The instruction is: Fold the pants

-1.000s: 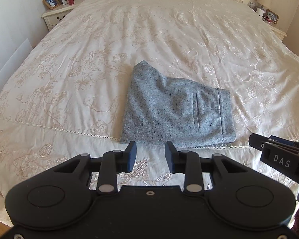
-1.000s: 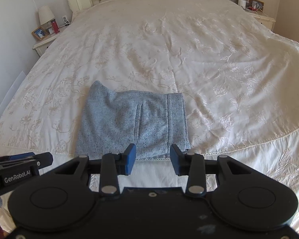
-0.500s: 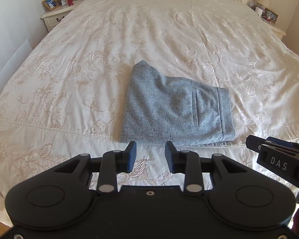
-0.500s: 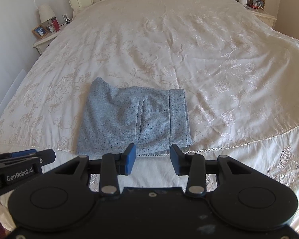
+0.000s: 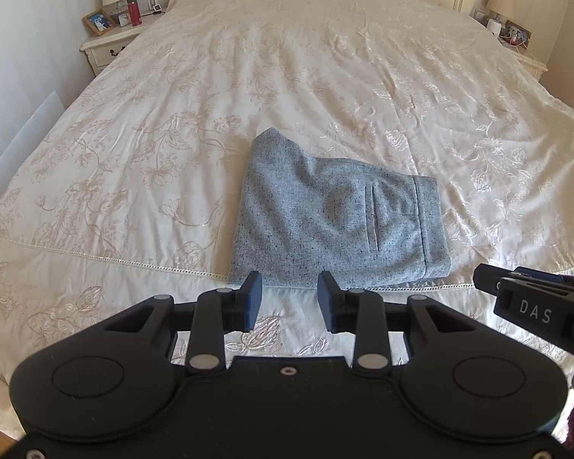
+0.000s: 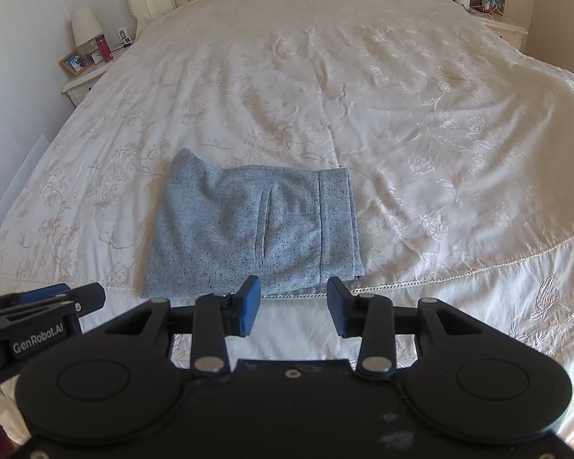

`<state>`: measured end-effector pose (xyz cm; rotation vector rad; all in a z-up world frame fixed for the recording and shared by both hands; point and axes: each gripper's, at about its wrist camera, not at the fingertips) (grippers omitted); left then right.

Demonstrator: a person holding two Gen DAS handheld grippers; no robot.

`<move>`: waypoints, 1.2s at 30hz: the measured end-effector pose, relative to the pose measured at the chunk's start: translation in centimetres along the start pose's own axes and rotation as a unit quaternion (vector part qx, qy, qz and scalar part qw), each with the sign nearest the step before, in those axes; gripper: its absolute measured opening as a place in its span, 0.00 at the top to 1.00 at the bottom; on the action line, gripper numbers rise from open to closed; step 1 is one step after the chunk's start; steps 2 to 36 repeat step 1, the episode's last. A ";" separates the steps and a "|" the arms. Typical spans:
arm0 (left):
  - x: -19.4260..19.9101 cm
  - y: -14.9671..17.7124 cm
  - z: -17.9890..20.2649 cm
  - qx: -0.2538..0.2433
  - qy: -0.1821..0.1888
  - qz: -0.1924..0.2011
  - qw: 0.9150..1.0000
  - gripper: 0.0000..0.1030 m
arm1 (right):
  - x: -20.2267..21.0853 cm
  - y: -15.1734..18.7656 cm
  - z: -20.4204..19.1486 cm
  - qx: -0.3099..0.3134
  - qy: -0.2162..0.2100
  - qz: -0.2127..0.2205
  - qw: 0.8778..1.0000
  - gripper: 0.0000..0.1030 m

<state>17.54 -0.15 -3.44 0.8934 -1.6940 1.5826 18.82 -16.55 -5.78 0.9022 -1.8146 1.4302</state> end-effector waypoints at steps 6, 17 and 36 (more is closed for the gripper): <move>0.0 0.0 0.1 -0.001 0.002 -0.001 1.000 0.58 | 0.0 0.0 0.1 -0.002 0.000 0.000 1.000 0.60; 0.0 0.0 0.1 -0.001 0.002 -0.001 1.000 0.58 | 0.0 0.0 0.1 -0.002 0.000 0.000 1.000 0.60; 0.0 0.0 0.1 -0.001 0.002 -0.001 1.000 0.58 | 0.0 0.0 0.1 -0.002 0.000 0.000 1.000 0.60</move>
Point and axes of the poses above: each gripper's, at about its wrist camera, not at the fingertips, and x roughly against the way its jaws point, z to its right, y to its underside, and after that the axes turned 4 degrees about -x, right-handed
